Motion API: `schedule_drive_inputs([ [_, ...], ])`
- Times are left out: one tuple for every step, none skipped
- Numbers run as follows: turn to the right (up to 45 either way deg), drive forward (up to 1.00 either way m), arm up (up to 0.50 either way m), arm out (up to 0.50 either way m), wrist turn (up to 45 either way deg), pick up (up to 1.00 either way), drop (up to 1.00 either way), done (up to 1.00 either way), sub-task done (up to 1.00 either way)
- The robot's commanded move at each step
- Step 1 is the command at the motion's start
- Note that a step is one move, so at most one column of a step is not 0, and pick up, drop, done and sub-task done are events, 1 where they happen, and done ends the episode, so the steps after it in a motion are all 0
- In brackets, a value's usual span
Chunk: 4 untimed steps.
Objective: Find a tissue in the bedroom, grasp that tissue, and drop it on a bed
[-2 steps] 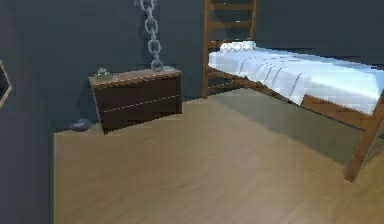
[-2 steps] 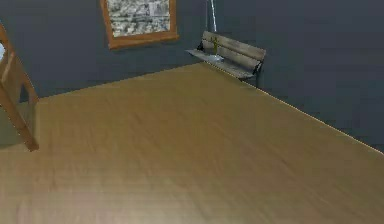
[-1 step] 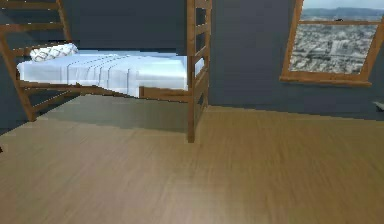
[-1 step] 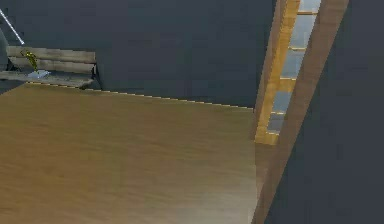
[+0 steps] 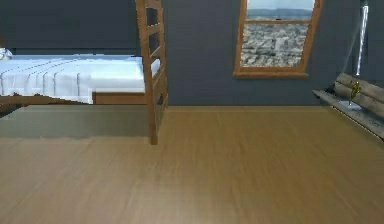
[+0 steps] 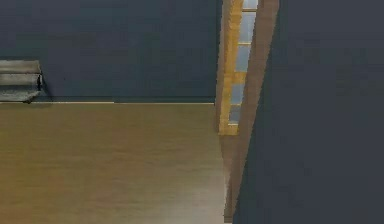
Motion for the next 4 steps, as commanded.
schedule_drive_inputs([
  [0.0, 0.25, 0.0, 0.0, 0.0, 0.0, 0.0, 0.0, 0.0],
  [-45.0, 0.0, 0.0, 0.0, 0.0, 0.0, 0.0, 0.0, 0.0],
  [-42.0, 0.0, 0.0, 0.0, 0.0, 0.0, 0.0, 0.0, 0.0],
  [0.0, 1.0, 0.0, 0.0, 0.0, 0.0, 0.0, 0.0, 0.0],
])
